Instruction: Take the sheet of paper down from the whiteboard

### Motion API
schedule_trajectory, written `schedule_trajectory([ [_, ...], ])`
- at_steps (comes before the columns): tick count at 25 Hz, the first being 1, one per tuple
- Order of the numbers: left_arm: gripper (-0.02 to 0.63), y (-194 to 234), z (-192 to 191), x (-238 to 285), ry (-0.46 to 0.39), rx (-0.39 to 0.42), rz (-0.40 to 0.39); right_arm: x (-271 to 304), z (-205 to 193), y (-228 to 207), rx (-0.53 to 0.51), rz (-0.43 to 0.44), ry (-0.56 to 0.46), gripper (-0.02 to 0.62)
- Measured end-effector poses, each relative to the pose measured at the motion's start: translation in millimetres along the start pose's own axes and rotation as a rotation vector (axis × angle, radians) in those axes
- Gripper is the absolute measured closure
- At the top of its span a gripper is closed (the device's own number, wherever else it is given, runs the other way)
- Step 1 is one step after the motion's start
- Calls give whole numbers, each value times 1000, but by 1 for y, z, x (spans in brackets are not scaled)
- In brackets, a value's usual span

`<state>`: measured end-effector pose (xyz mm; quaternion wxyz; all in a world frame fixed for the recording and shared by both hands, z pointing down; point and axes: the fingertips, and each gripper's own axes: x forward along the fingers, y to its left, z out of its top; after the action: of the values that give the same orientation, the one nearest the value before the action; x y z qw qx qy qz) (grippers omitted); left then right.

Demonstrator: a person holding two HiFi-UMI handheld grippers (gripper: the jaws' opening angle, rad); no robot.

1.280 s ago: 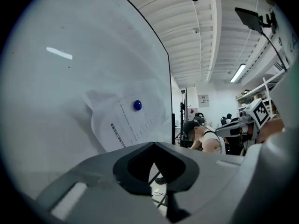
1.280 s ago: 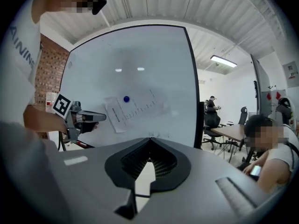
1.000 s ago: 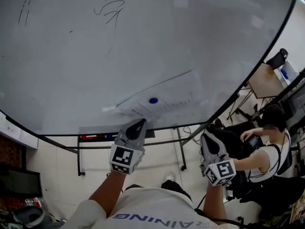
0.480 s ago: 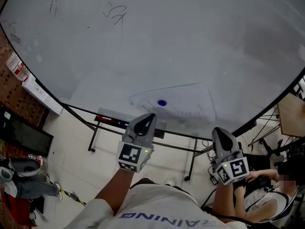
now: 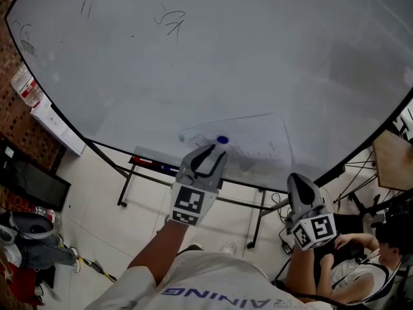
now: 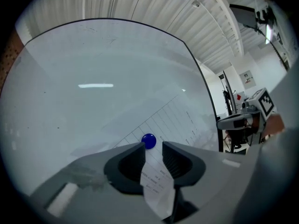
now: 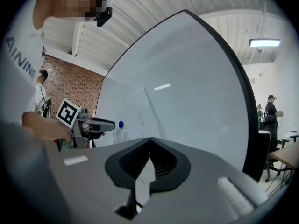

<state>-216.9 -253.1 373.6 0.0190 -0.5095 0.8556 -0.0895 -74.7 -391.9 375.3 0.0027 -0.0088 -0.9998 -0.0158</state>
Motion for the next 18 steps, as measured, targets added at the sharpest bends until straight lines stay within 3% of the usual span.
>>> schedule_trajectory([
  [5,423,6,3,13,-9,19,48,0,1,3,-9,-8,4,588],
  [9,423,8,6,22,-23,7,110,-6,-2,1,-2,-31,9,589],
  [13,471,11,7,22,-18,-2,163,-7,-3,1,-2,-43,12,588],
  [18,476,12,7,23,-21,-14,179,-7,-8,-4,-2,-59,25,588],
])
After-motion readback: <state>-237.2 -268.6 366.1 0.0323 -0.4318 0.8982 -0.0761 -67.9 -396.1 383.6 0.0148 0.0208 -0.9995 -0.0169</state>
